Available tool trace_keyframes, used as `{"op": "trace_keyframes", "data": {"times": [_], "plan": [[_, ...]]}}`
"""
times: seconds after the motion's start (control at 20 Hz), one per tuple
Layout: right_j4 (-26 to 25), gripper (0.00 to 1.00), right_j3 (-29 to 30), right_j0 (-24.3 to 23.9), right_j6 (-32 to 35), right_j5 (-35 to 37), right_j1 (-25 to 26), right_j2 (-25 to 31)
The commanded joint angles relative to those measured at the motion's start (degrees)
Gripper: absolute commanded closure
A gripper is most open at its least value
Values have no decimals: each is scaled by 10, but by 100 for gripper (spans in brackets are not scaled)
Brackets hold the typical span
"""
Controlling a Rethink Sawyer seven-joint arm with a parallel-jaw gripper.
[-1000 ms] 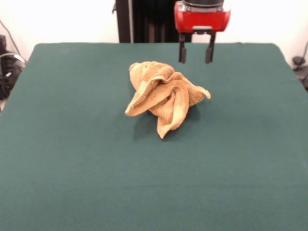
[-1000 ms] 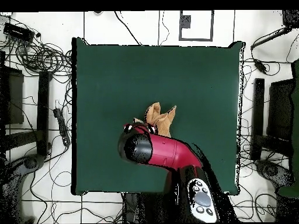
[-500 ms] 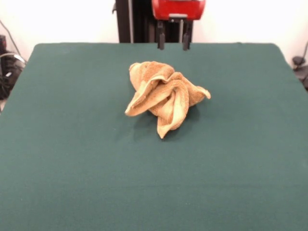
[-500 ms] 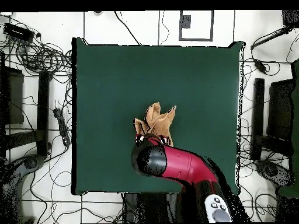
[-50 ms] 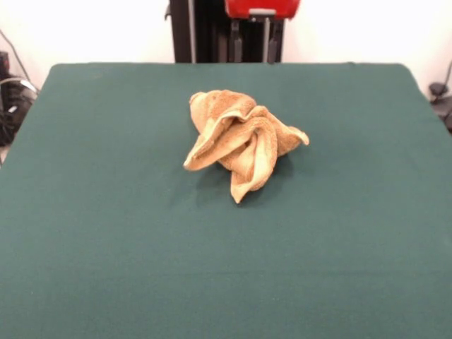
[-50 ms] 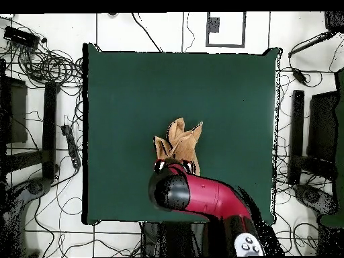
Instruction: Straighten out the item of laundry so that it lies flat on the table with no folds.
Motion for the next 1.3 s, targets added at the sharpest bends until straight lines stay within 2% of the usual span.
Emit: {"op": "trace_keyframes", "data": {"times": [0.05,0.15,0.25,0.4,0.55,0.65,0.95,1.3], "plan": [[-3,0,135,13,101,-51,-171,57],[19,0,147,19,82,-3,-224,46],[30,0,144,16,64,29,-241,43],[45,0,153,-31,12,42,-251,79],[37,0,138,-77,-22,34,-222,115],[26,0,113,-77,-11,37,-194,121],[2,0,40,-20,50,65,-144,86],[7,0,30,-1,63,56,-125,71]]}}
